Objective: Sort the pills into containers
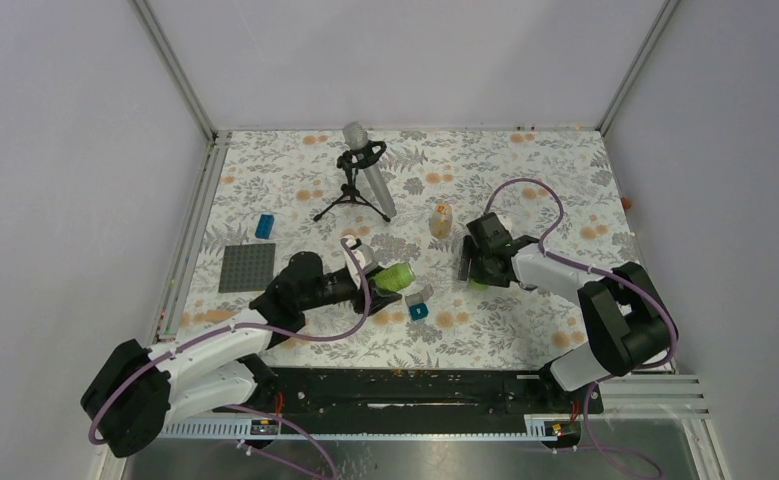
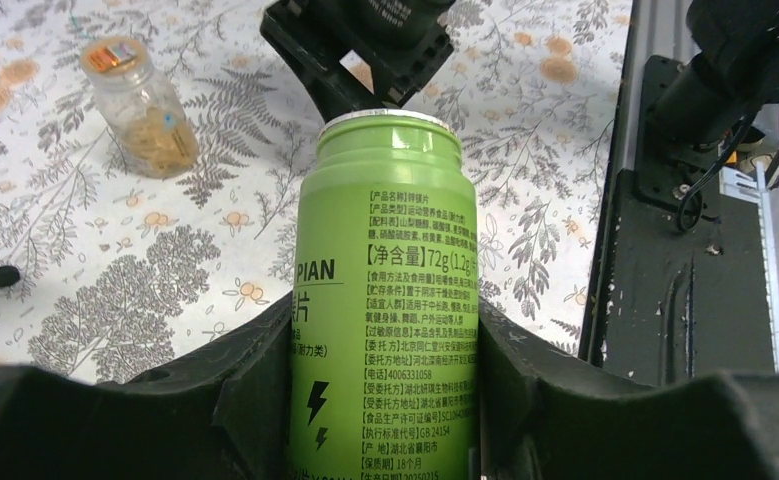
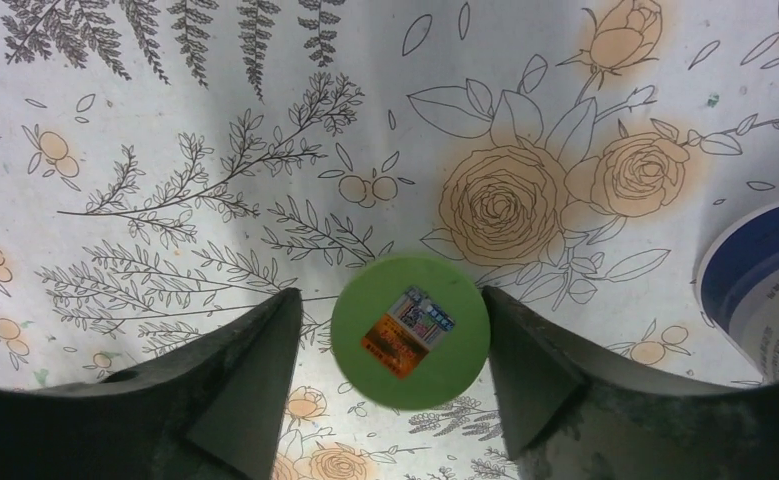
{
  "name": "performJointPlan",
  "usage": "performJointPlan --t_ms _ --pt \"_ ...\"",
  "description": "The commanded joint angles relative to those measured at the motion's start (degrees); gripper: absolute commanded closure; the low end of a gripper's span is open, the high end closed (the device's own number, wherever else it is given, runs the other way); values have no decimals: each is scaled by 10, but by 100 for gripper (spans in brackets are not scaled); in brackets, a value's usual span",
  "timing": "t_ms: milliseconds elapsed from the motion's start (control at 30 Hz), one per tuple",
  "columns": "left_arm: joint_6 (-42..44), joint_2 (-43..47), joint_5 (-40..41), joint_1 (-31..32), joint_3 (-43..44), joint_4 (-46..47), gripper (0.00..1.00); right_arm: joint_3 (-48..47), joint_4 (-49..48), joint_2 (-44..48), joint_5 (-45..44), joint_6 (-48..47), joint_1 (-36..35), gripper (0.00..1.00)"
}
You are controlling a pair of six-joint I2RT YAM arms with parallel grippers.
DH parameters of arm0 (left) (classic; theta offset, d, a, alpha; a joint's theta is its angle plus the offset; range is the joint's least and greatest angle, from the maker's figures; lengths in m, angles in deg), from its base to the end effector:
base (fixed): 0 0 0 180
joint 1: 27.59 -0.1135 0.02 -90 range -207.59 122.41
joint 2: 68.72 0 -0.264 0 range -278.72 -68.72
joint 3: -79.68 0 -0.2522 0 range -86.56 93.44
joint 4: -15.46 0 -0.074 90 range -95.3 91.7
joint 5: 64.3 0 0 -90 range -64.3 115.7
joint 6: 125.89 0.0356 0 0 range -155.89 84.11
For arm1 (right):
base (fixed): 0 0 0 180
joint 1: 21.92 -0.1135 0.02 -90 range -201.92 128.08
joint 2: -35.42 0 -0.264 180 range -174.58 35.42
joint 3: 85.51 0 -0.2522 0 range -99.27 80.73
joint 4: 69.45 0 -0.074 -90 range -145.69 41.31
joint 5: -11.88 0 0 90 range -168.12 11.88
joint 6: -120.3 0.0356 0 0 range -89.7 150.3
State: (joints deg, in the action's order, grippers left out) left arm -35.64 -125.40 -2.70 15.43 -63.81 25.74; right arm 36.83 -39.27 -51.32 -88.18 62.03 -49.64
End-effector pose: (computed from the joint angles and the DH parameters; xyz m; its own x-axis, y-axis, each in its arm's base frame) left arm 0.1460 -0.1594 0.2291 -0.1215 0.1186 -0.9855 0.9433 0.3229 -0.0774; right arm 0.2518 0.1253 0.1608 -0.8464 0.1402 -0.5137 0.0778 0.9869 0.1411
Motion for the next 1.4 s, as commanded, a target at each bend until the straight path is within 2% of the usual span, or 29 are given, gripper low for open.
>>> performJointPlan --t_ms 0,67,233,600,833,1367 --pt "20 -21 15 4 -1 63 100 -12 -6 14 -10 -2 2 20" --pt "24 -34 15 4 3 57 100 -21 2 19 12 -18 2 11" --pt "49 -59 33 14 17 22 100 -35 24 41 34 -29 2 6" --pt "108 -105 69 35 52 -62 100 -35 44 101 38 -33 2 6" --pt "152 -153 82 44 95 -128 100 -29 50 115 38 -31 2 6" --pt "191 -236 143 71 192 -261 100 -29 52 120 32 -33 2 7"
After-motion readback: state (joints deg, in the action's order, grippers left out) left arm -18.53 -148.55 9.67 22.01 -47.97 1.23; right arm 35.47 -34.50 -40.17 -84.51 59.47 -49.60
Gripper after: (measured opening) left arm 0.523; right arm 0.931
